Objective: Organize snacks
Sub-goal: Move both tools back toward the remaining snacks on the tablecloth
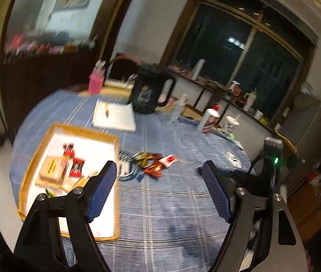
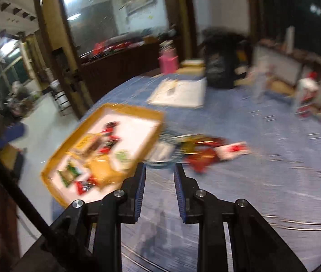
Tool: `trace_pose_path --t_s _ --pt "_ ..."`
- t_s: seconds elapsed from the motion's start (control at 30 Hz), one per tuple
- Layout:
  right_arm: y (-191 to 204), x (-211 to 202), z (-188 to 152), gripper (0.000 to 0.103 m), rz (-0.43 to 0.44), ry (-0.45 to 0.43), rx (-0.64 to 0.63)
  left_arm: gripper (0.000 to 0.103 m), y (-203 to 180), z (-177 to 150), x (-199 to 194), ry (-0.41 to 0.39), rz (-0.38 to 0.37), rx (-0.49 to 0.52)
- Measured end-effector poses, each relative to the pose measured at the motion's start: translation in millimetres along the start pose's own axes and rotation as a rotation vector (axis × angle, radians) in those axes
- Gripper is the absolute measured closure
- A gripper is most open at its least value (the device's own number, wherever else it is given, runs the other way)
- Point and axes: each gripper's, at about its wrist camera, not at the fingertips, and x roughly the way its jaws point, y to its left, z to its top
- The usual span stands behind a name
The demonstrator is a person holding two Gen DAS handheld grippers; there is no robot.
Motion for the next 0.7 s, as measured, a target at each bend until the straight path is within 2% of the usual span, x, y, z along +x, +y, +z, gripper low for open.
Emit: trace_pose_path --t_s 0.13,0.27,0.37,0.47,0.57,0.63,0.7 --pt "-48 -88 20 0.077 -0.186 -0.122 -0.006 0.024 -53 17 -38 -0.069 0.003 0.109" --pt "-81 -195 58 0.077 -0.457 -0.237 -0.052 0.024 -92 47 -69 -0.099 0.005 0.197" --pt "-101 -255 85 0.077 -0.606 -0.301 -0.036 0.024 -112 73 -83 -0.138 0.082 0.292" --pt "-130 -309 121 0.077 -0.766 -0.334 0.059 0.023 -116 94 -89 -0.169 0.147 0.340" --pt "-143 -325 135 0.074 -0.845 -0.335 0.107 0.022 -109 99 -83 -0.161 0.150 0.342" --pt "-148 -313 133 0.070 -0.818 -0.317 0.126 0.021 -94 92 -69 -0.144 0.130 0.308" --pt "-146 -275 126 0.067 -0.773 -0.262 0.105 0.021 -78 81 -45 -0.092 0.109 0.267"
